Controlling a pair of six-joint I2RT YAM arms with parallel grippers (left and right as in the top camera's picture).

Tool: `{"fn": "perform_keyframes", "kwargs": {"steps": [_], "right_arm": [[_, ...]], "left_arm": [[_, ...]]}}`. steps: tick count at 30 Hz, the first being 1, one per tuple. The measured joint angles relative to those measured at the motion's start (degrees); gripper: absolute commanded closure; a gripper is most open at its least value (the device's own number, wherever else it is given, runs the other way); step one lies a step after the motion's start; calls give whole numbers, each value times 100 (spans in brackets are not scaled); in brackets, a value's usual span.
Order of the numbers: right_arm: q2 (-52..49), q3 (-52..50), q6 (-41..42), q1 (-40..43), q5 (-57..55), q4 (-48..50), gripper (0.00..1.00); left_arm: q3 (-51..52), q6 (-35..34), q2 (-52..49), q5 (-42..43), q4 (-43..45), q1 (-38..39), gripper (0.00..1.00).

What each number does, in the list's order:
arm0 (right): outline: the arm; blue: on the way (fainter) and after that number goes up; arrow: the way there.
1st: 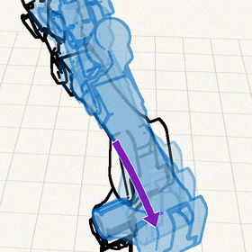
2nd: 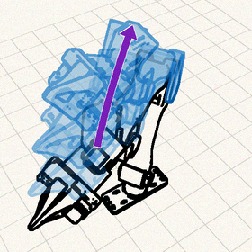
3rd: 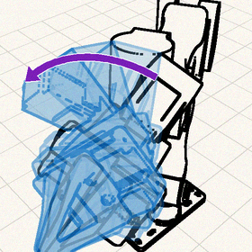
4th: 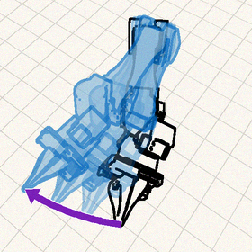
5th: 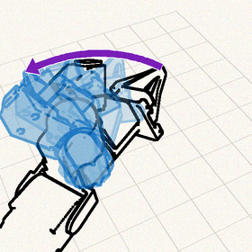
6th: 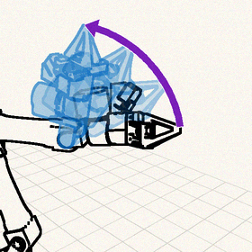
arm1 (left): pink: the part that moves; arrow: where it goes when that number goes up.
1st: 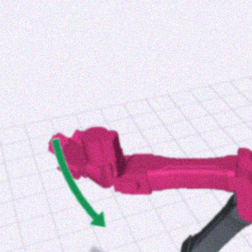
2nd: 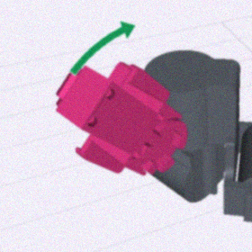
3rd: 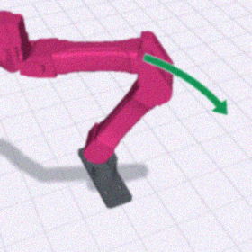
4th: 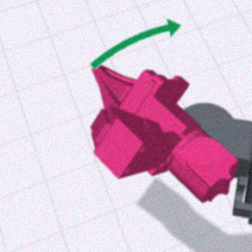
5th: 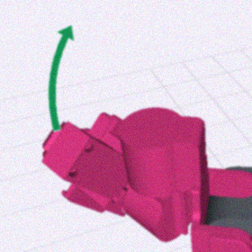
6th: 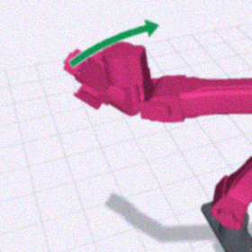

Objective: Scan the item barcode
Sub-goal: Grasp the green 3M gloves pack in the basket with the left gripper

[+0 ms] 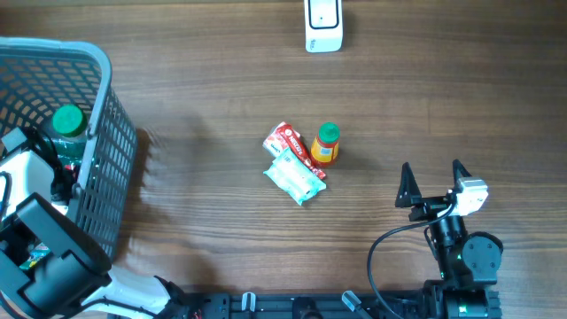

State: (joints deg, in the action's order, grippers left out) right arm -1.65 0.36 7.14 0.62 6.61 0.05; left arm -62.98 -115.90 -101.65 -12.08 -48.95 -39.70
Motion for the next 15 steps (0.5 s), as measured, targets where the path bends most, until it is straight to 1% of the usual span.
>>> {"fn": "perform_keyframes", "kwargs": {"steps": [1, 2, 4, 6, 9, 10, 13, 14, 15], "right_arm": [[0, 0, 0, 0, 0, 0, 0], [0, 0, 0, 0, 0, 0, 0], [0, 0, 0, 0, 0, 0, 0], [0, 0, 0, 0, 0, 0, 0], [0, 0, 0, 0, 0, 0, 0], [0, 0, 0, 0, 0, 0, 0], [0, 0, 0, 0, 0, 0, 0], [0, 0, 0, 0, 0, 0, 0], [0, 0, 0, 0, 0, 0, 0]], "left_arm": [[-2, 7, -15, -59, 48, 0, 94], [0, 4, -17, -138, 105, 0, 96], [-7, 31, -28, -221, 149, -13, 96], [-7, 234, -2, -223, 179, -81, 96], [-7, 750, 63, -214, 203, -271, 96], [-9, 1014, 127, -201, 186, -337, 96], [-50, 1679, 577, -94, 155, -413, 96], [-114, 1934, 955, 2, 140, -415, 96], [-162, 2050, 1263, 68, 142, -422, 96]]}}
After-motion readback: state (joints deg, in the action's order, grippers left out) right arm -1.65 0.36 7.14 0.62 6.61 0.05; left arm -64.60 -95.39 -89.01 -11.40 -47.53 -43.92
